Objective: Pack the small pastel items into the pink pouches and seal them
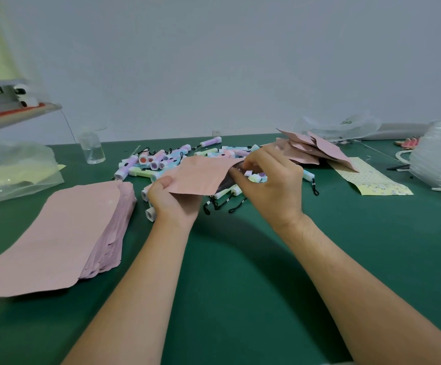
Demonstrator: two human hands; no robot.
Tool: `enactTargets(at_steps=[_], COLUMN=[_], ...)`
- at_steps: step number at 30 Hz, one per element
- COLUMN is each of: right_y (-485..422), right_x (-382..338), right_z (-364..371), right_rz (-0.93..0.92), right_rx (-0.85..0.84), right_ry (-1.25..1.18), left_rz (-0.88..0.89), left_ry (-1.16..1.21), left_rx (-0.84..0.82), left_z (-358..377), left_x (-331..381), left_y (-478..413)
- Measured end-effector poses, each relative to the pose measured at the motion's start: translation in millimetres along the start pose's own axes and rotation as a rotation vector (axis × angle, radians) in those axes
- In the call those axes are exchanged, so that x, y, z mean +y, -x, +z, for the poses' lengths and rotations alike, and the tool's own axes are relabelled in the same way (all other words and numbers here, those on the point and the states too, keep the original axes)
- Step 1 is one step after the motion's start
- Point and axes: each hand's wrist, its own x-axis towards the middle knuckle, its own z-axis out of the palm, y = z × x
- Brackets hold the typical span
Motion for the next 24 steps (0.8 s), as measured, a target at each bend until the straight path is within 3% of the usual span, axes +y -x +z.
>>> enactTargets(at_steps=[7, 14, 18, 21, 24], right_y=[2.2, 3.3, 8.0, 10.9, 10.5], right_x=[0.3, -3.1, -3.9, 1.8, 2.4], right_z=[4.0, 8.9, 9.5, 7.8, 5.8], right_rz=[-0.24, -0.205, -0.171, -0.193, -0.099], right_rx=[-0.079, -0.643, -0.849, -0.848, -0.847], right_ry=[0.214, 0.225, 0.151, 0.088, 0.095], left_rz=[-0.035, -0.059, -0.028, -0.033, -0.087], left_ry=[-0.055, -0.099, -0.239, -0.243, -0.145], left_rx=[-0.089, -0.115, -0.066, -0.011, 0.05], left_z=[-1.7, -1.8, 4.8, 6.2, 0.3], left_x=[-3.5, -4.5, -12.6, -14.0, -8.0], left_y=[-4.1, -1.8, -1.7, 3.2, -2.0])
